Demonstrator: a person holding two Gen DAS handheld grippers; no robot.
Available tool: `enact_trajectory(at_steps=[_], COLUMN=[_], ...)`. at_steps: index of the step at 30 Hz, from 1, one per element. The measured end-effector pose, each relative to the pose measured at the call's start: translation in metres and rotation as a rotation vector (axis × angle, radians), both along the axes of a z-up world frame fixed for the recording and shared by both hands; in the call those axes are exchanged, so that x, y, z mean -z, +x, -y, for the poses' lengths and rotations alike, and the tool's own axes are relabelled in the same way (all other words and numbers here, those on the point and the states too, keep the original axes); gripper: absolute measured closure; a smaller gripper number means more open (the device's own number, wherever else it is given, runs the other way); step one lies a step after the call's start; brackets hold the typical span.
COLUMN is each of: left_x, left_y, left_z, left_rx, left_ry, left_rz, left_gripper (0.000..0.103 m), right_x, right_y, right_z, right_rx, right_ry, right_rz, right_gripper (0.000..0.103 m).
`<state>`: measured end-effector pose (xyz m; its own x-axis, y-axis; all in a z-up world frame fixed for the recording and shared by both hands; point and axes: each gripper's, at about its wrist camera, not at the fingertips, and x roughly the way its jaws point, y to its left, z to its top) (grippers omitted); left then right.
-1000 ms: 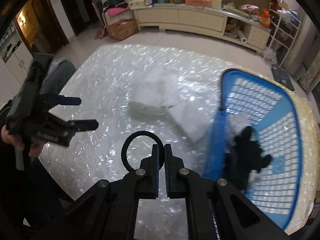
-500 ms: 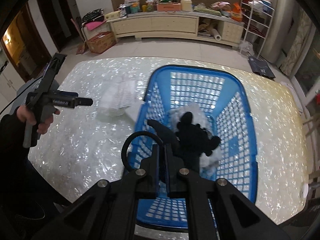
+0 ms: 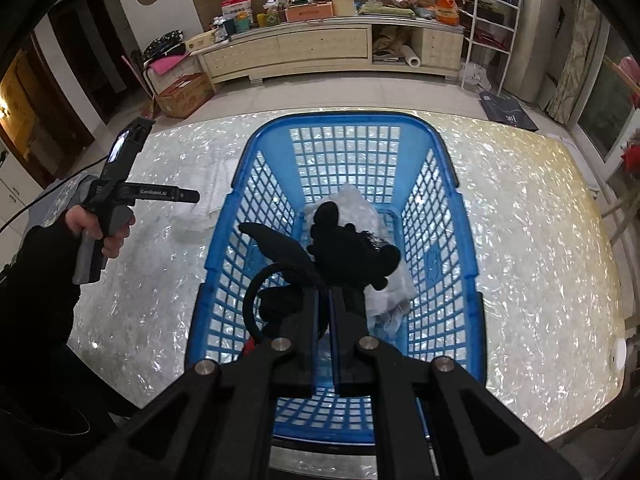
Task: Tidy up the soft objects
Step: 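Drop the ring into the basket with the right gripper while the left gripper grasps the white waffle towel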
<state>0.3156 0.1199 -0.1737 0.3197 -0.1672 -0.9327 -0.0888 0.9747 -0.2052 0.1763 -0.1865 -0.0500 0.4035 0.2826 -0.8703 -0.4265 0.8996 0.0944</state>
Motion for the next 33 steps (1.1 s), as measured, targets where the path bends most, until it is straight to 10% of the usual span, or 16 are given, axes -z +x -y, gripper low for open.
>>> enact_trajectory(at_steps=[11,25,33], left_x=[0.006,0.002,-0.011], left_y=[0.014,0.018,-0.001], left_z=[0.016,0.026,0.012], left_rx=[0.001,0.029,0.002], left_ry=[0.002,-0.052,-0.079], left_rz=[-0.016,0.006,0.022], left_gripper=[0.022,0.080,0.083], right_x=[0.002,0.011,0.023], right_y=[0.008,0.041,0.081], right_z=[0.007,-0.010,-0.025], right_rx=[0.013,-0.004,0.004], right_ry=[0.026,0.000,-0.027], right_rz=[-0.003,-0.014,-0.048], right_gripper=[0.098,0.098,0.098])
